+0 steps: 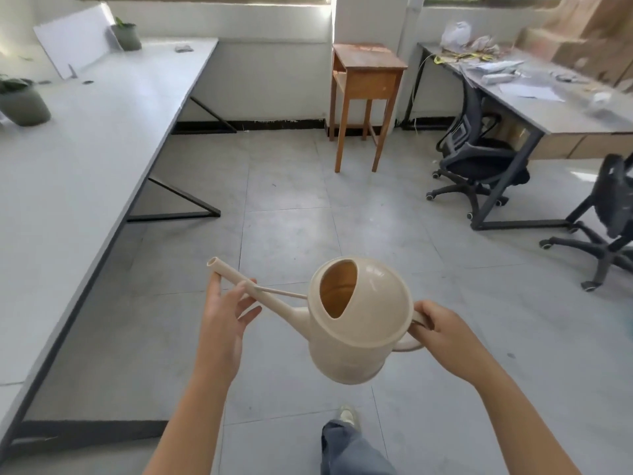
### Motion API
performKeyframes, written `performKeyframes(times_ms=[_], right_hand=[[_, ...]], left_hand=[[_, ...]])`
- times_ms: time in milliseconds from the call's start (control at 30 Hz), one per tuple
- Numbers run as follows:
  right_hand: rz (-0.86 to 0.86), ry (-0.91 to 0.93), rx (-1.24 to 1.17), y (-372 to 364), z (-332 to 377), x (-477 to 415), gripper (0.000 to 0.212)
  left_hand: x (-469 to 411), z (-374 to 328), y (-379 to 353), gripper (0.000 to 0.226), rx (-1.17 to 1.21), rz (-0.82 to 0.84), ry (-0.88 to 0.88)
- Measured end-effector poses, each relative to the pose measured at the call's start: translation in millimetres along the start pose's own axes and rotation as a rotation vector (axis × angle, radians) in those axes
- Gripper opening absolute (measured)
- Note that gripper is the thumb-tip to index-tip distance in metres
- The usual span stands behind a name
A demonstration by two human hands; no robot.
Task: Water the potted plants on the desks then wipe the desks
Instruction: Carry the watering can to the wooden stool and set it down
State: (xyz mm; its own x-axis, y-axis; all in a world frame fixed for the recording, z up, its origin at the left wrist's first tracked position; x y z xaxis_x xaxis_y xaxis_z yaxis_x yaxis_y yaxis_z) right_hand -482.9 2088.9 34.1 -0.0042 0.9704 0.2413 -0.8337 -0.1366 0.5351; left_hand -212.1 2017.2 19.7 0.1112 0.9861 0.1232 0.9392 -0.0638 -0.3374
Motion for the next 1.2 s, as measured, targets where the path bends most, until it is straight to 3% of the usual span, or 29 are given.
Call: performKeyframes(times_ms=[100, 333, 533, 767, 1200], right_hand=[[0.01, 0.015, -0.018, 42, -5, -55, 0.017], [0.006, 0.019, -0.02, 121, -10, -171, 0.021], [0.025, 0.012, 0.042, 161, -15, -274, 0.013], [0.024, 0.004, 0.128, 205, -1, -403, 0.021], [-0.062, -0.026, 0.04, 315, 2, -632, 0.032]], left_hand=[[-51, 3, -31, 0.05, -0.009, -0.009, -0.009], [-163, 2, -87, 0.063, -0.004, -0.038, -0.001], [-269, 9, -107, 0.067, 0.013, -0.03, 0.0], [-423, -8, -129, 0.074, 0.038, 0.019, -0.007], [-675, -27, -210, 0.073, -0.018, 0.065, 0.012]])
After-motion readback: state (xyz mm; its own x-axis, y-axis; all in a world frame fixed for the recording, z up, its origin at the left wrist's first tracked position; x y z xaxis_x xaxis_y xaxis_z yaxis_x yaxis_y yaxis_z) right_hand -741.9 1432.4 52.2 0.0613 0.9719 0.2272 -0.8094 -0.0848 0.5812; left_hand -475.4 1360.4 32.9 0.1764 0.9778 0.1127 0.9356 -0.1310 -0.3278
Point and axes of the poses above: each hand's wrist, its own x-axis away from the middle knuckle, its own y-axis out of the back of the hand, z = x × y, the point moved 5 cm from there along -x, towards the middle knuckle, and after that the axes turned 10 degrees about z, right-handed, at the moved point
